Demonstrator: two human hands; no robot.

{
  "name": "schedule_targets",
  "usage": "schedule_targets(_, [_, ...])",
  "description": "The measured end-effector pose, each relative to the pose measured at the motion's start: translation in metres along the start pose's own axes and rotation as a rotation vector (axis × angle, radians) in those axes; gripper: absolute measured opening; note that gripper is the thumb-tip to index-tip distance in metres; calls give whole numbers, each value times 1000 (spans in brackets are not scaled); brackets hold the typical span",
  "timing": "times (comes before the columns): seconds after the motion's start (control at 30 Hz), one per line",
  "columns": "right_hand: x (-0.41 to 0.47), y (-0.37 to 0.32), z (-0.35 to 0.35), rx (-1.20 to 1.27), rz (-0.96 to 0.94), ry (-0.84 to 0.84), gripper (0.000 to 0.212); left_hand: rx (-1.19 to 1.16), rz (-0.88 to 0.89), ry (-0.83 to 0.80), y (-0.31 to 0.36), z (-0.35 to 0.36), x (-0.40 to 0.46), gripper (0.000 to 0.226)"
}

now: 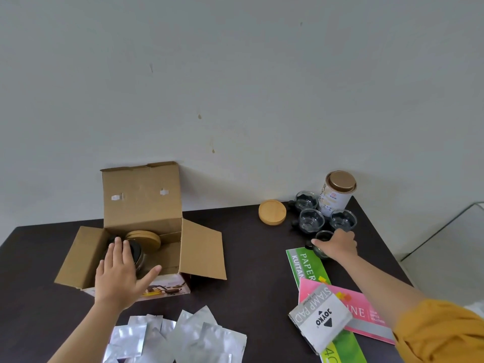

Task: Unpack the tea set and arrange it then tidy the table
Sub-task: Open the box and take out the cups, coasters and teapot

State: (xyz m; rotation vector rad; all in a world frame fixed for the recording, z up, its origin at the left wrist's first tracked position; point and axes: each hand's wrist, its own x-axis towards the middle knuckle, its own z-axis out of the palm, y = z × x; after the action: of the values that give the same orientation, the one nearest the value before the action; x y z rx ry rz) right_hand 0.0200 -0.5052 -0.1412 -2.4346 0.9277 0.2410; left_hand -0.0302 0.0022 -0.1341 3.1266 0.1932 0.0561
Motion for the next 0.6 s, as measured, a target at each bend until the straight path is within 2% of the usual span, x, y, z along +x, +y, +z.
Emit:
schedule_targets(0.43, [4,8,6,12,-105,-87,72,-14,-1,7,0,0,0,116])
schedule_targets(0.6, [-5,3,-2,16,-124,-143,93,-22,1,1,-1,0,0,117])
